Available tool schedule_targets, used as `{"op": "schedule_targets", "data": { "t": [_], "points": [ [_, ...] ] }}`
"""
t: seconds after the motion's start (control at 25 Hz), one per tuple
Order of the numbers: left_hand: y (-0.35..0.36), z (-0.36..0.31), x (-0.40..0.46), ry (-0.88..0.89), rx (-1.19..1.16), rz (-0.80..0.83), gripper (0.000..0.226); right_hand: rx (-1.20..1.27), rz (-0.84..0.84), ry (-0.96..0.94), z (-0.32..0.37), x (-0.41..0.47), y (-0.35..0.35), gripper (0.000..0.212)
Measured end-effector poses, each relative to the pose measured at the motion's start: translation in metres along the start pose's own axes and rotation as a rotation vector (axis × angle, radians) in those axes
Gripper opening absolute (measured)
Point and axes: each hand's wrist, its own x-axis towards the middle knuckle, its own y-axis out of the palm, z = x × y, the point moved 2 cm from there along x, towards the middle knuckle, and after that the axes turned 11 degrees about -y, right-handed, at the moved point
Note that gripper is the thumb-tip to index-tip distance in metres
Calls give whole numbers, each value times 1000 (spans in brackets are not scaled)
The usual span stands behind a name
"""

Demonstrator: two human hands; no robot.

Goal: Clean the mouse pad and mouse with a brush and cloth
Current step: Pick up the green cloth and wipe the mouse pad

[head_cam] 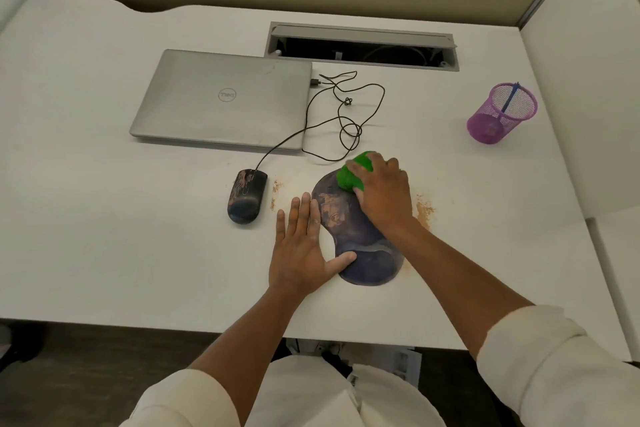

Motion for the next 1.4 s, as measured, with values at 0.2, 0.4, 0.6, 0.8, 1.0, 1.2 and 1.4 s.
{"op": "schedule_targets", "data": {
  "t": [0.2, 0.4, 0.6, 0.8, 1.0, 1.2, 1.4],
  "points": [
    [2, 1, 1, -1, -3, -5, 121, 8, -4, -22, 14, -31, -5, 41],
    [0, 3, 2, 14, -14, 50, 128, 70, 38, -30, 22, -72, -1, 39],
    [-5, 10, 5, 73, 45, 128, 143, 38, 3, 7, 19, -40, -7, 48],
    [-7, 8, 5, 67, 46, 148, 144, -17, -57, -27, 37, -58, -2, 30],
    [-7, 7, 5, 63, 42, 149, 141, -44, -71, -42, 46, -73, 2, 23],
    [-8, 5, 6, 51, 21, 179, 142, -87, -53, -6, 46, -22, -10, 31],
    [-8, 7, 7, 46, -1, 207, 142, -94, -5, 48, 54, -8, -14, 29]
  ]
}}
